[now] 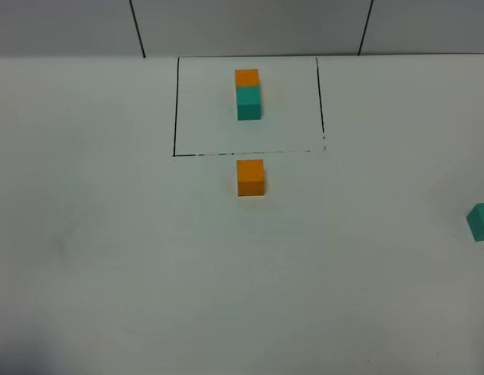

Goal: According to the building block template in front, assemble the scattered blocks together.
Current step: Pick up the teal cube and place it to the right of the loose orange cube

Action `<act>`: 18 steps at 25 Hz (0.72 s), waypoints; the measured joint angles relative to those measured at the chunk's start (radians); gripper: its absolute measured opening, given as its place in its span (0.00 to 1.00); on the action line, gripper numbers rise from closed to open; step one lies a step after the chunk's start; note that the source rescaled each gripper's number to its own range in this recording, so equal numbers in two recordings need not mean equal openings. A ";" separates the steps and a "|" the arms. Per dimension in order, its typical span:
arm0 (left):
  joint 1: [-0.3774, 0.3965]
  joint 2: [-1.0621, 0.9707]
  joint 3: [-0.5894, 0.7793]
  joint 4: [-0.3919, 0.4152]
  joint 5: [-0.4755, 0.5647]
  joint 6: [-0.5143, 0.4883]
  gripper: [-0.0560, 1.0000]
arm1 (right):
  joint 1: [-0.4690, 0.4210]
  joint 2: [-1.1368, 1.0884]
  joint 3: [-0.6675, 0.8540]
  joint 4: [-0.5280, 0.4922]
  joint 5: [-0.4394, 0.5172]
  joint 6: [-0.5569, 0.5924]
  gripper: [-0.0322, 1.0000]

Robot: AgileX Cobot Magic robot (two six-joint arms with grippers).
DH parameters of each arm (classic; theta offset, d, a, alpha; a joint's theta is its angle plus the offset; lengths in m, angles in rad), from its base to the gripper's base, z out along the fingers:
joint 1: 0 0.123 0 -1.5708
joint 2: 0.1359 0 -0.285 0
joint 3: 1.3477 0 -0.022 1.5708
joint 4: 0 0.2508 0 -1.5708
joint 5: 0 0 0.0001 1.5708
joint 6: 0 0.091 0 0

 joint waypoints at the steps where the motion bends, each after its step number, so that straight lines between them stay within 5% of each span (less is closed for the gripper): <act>1: 0.000 -0.016 0.000 0.000 -0.003 0.001 0.76 | 0.000 0.000 0.000 0.000 0.000 0.000 0.66; 18: 0.000 -0.179 0.004 -0.001 -0.006 0.011 0.70 | 0.000 0.000 0.000 0.000 0.000 0.000 0.66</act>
